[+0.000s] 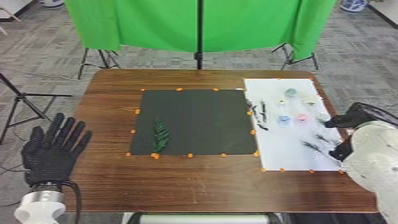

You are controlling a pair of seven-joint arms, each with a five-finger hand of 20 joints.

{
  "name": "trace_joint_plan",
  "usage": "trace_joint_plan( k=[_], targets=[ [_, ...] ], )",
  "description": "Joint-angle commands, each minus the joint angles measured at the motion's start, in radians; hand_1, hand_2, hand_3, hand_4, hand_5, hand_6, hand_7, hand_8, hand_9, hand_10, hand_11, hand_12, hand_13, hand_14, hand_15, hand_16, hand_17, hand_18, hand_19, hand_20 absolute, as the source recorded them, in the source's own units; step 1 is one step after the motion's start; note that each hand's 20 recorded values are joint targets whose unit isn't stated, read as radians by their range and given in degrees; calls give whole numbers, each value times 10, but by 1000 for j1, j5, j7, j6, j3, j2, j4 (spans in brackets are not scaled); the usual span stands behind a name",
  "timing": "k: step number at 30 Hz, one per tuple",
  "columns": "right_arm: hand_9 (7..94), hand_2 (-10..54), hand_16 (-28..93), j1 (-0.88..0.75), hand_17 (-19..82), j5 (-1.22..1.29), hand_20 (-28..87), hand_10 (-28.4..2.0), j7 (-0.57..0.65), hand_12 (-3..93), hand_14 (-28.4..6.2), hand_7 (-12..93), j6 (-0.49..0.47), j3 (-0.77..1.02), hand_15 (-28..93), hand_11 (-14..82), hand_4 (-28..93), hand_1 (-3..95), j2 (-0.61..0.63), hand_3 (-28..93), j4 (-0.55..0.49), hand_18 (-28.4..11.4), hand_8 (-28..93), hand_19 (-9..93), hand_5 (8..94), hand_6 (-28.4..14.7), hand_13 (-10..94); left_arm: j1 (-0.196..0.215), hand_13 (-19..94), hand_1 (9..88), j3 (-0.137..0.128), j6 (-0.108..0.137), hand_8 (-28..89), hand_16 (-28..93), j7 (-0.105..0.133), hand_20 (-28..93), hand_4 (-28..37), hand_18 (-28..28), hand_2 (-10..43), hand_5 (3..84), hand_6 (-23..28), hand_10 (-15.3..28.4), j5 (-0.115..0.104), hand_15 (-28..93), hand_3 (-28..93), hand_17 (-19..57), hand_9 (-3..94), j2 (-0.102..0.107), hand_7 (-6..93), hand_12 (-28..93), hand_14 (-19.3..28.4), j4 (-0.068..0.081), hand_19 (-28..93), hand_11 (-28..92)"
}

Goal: Arrange flowers

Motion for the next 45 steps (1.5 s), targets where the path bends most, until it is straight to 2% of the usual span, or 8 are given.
trace_joint_plan(
  k=[1, 10, 12, 16, 20, 24, 28, 45],
  targets=[
    [535, -95, 88, -79, 147, 8, 190, -252, 24, 171, -244, 105, 2, 21, 424, 124, -265, 387, -24, 684, 3, -284, -63, 659, 578, -105, 391, 15, 256, 260, 14, 21, -106, -51, 14, 106, -283, 109, 115, 397, 54, 129, -42, 276, 743, -38, 341, 3, 149, 96, 129, 3, 209, 190],
    [563, -95, 103, -81, 162, -26, 198, -237, 1, 172, -223, 117, 16, 13, 418, 126, -281, 418, -31, 694, 67, -284, -67, 661, 590, -88, 442, 20, 257, 253, 14, 26, -106, -49, 12, 107, -283, 109, 110, 398, 55, 131, -39, 275, 747, -37, 343, -3, 150, 96, 129, 2, 205, 190],
    [561, -95, 105, -71, 162, -16, 198, -233, 2, 172, -218, 126, 15, 5, 419, 129, -281, 430, -33, 700, 80, -284, -68, 662, 588, -83, 442, 23, 258, 253, 14, 53, -107, -49, 13, 108, -283, 109, 110, 399, 55, 132, -49, 275, 747, -37, 343, -1, 150, 96, 129, -6, 205, 191],
    [575, -95, 105, -57, 169, -36, 199, -221, -3, 171, -205, 139, 31, -31, 418, 137, -282, 453, -38, 698, 115, -277, -72, 666, 600, -75, 460, 31, 259, 254, 10, 56, -107, -48, 20, 109, -283, 110, 115, 402, 56, 133, -50, 278, 745, -37, 345, -4, 150, 97, 129, -8, 206, 193],
    [604, -95, 110, -55, 178, -83, 200, -210, 6, 175, -195, 166, 106, -79, 419, 160, -282, 473, -42, 702, 146, -273, -75, 674, 629, -63, 474, 26, 260, 256, 10, 94, -106, -48, -6, 111, -283, 111, 121, 406, 57, 135, -48, 284, 742, -39, 346, -10, 154, 98, 130, -13, 211, 197],
    [669, -95, 139, -56, 202, -117, 202, -188, 6, 264, -182, 286, 168, -106, 462, 271, -279, 564, -46, 632, 153, -265, 173, 694, 701, -43, 511, 26, 261, 259, 14, 90, -109, -50, -8, 112, -283, 111, 128, 409, 58, 136, -59, 290, 739, -39, 349, -13, 160, 97, 130, -12, 216, 201],
    [737, -95, 211, -54, 215, -141, 203, -154, 0, 473, -163, 377, 179, -115, 470, 172, -281, 598, -42, 674, 146, -262, 200, 699, 714, -26, 541, 26, 261, 261, 13, 89, -111, -54, -13, 111, -283, 111, 131, 411, 59, 137, -55, 295, 737, -39, 349, -13, 162, 96, 130, -13, 219, 205],
    [740, -95, 233, -12, 218, -224, 206, -159, -67, 483, -168, 404, 247, -189, 470, 172, -259, 587, 35, 702, -18, -270, 206, 707, 705, -25, 539, 41, 260, 262, -6, 95, -111, -60, -18, 108, -283, 112, 133, 410, 60, 137, -54, 299, 736, -42, 349, -1, 155, 91, 131, -15, 225, 205]
  ],
)
